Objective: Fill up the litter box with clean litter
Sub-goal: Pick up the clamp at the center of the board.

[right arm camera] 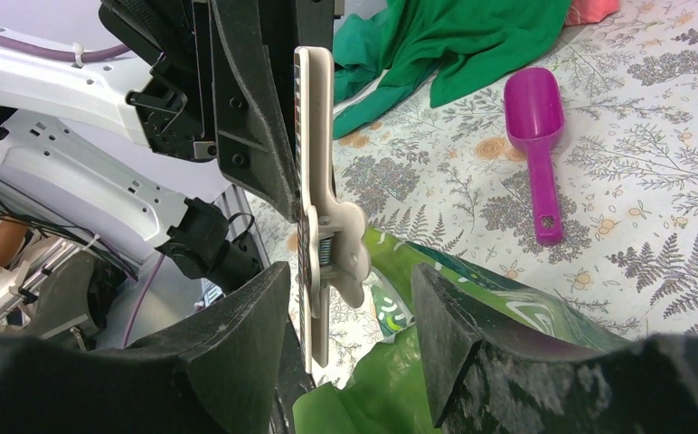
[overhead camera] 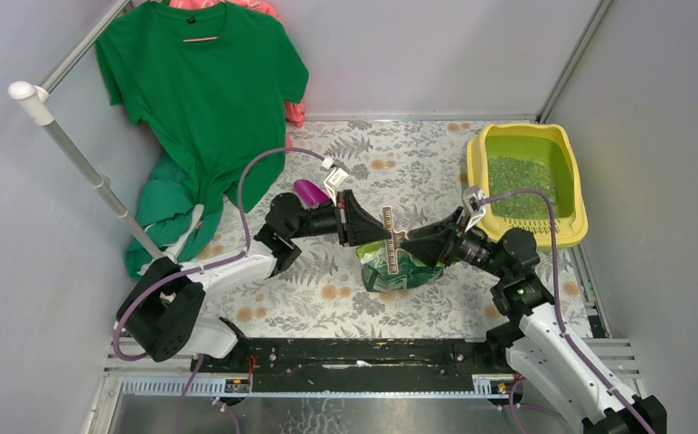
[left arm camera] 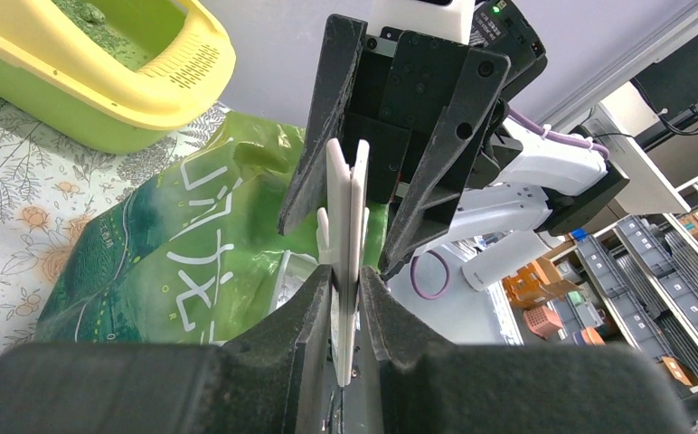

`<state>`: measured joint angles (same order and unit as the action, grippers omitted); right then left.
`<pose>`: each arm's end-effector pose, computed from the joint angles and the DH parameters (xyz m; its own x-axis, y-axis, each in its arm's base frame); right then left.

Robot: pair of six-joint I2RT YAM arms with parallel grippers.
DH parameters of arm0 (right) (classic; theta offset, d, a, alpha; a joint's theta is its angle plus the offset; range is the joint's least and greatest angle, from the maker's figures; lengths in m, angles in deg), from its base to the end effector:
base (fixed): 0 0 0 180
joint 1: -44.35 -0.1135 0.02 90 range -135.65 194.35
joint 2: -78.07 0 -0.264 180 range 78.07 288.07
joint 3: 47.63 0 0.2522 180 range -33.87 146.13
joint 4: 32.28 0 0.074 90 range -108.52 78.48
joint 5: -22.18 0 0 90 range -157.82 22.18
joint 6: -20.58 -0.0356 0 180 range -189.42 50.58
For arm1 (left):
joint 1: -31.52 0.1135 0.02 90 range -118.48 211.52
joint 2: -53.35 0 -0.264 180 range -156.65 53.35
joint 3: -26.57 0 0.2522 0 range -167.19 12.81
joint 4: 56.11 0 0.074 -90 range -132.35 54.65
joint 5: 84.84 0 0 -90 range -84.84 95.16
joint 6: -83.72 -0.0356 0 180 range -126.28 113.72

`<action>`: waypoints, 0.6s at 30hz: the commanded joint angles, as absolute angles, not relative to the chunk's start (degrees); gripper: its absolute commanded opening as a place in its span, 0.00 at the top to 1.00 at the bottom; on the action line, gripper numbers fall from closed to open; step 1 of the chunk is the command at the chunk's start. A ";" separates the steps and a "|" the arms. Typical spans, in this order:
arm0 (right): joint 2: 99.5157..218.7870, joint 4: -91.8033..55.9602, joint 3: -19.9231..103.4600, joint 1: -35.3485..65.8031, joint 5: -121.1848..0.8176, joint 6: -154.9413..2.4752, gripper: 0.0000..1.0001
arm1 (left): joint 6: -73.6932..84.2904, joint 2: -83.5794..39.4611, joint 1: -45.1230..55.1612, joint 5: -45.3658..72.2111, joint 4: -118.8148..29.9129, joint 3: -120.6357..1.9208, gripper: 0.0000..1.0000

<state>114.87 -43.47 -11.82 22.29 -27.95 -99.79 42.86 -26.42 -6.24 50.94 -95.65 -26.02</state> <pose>0.1402 0.0814 0.2852 -0.2998 0.2972 -0.9065 -0.8362 0.3756 0.3996 0.2168 -0.2002 0.2793 -0.6309 -0.1785 -0.7551 0.7695 -0.0189 -0.6384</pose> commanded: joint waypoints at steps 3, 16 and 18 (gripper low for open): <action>114.53 -44.74 -9.93 22.82 -28.04 -99.20 0.41 | 43.03 -26.60 -5.58 51.65 -99.89 -25.46 0.77; 113.34 -45.35 -11.19 23.07 -28.10 -100.18 0.41 | 43.09 -26.27 -4.79 51.08 -100.09 -24.28 0.77; 112.74 -45.09 -11.24 23.16 -28.42 -100.13 0.41 | 43.20 -25.93 -4.47 51.21 -99.86 -24.06 0.77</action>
